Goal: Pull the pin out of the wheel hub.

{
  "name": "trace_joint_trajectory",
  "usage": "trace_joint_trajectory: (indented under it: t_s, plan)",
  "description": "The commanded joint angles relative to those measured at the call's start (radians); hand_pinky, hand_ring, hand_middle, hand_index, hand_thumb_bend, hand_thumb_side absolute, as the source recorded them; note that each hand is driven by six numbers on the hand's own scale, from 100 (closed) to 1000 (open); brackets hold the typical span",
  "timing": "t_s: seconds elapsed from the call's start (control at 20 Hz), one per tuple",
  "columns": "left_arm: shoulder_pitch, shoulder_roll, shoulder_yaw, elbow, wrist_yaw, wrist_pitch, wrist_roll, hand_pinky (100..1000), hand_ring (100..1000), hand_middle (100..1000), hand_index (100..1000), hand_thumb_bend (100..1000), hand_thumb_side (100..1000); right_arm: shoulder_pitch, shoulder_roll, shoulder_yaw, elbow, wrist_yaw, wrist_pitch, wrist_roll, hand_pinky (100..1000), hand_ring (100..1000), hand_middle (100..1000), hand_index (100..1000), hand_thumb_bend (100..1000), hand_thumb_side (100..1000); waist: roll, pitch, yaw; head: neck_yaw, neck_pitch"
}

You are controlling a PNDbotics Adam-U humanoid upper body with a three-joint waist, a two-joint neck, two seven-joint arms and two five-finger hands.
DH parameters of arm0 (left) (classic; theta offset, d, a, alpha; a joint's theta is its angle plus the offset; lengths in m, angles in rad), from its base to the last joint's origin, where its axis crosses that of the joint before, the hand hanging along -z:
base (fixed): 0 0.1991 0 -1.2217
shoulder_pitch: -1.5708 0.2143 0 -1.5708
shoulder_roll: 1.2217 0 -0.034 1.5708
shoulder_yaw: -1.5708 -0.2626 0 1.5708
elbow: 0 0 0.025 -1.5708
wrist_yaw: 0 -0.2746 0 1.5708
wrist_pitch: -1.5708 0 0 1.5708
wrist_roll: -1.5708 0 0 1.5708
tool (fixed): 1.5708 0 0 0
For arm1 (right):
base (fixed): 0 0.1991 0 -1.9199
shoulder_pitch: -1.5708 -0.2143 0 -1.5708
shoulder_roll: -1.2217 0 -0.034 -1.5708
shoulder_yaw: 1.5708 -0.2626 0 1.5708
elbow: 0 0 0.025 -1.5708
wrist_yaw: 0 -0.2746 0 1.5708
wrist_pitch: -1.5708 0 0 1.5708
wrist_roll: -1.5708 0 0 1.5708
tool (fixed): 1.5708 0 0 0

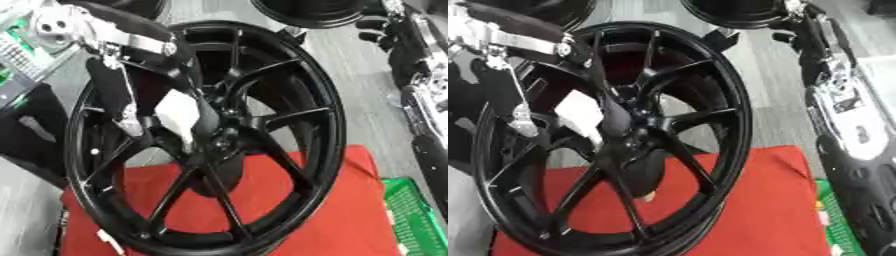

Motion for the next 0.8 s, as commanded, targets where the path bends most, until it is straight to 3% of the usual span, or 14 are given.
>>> trace_joint_trajectory:
  t_s: [0.05,0.5,0.8]
  plan:
    - [-0.018,0.006,0.016,0.002,-0.015,0.0,0.001,844,868,806,818,661,100,-0.015,-0.013,-0.004,-0.011,0.005,-0.002,0.005,799,752,724,740,100,744,-0.005,-0.02,-0.001,0.004,-0.014]
    - [-0.014,0.002,0.023,-0.007,-0.029,0.011,0.001,744,733,640,674,536,100,-0.018,-0.013,-0.006,-0.012,0.004,-0.003,0.004,799,753,724,740,100,742,-0.006,-0.019,-0.002,0.005,-0.012]
    - [-0.006,0.001,0.025,-0.023,-0.034,0.02,0.001,698,672,575,616,518,100,-0.019,-0.013,-0.007,-0.013,0.003,-0.004,0.004,799,754,725,741,100,742,-0.006,-0.017,-0.003,0.005,-0.011]
